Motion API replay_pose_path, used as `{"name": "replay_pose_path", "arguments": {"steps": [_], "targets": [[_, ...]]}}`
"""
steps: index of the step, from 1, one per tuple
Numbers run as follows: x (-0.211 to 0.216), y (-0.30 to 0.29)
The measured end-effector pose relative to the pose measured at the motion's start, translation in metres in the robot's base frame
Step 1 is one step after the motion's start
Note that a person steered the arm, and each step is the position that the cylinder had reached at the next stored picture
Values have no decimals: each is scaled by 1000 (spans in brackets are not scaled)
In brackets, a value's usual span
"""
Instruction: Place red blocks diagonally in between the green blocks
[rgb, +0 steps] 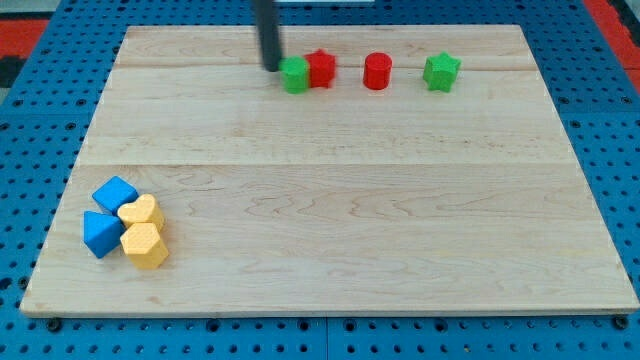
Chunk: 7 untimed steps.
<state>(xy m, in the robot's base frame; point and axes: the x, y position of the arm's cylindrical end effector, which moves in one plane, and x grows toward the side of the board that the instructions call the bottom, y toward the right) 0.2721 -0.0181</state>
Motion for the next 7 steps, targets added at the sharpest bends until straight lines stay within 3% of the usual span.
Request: {"name": "replay_pose_path", "arguments": {"steps": [1,2,3,4,6,7], "targets": [[0,69],[-1,56],[-7,99],[-8,101],[-43,157],[-21,191]]}}
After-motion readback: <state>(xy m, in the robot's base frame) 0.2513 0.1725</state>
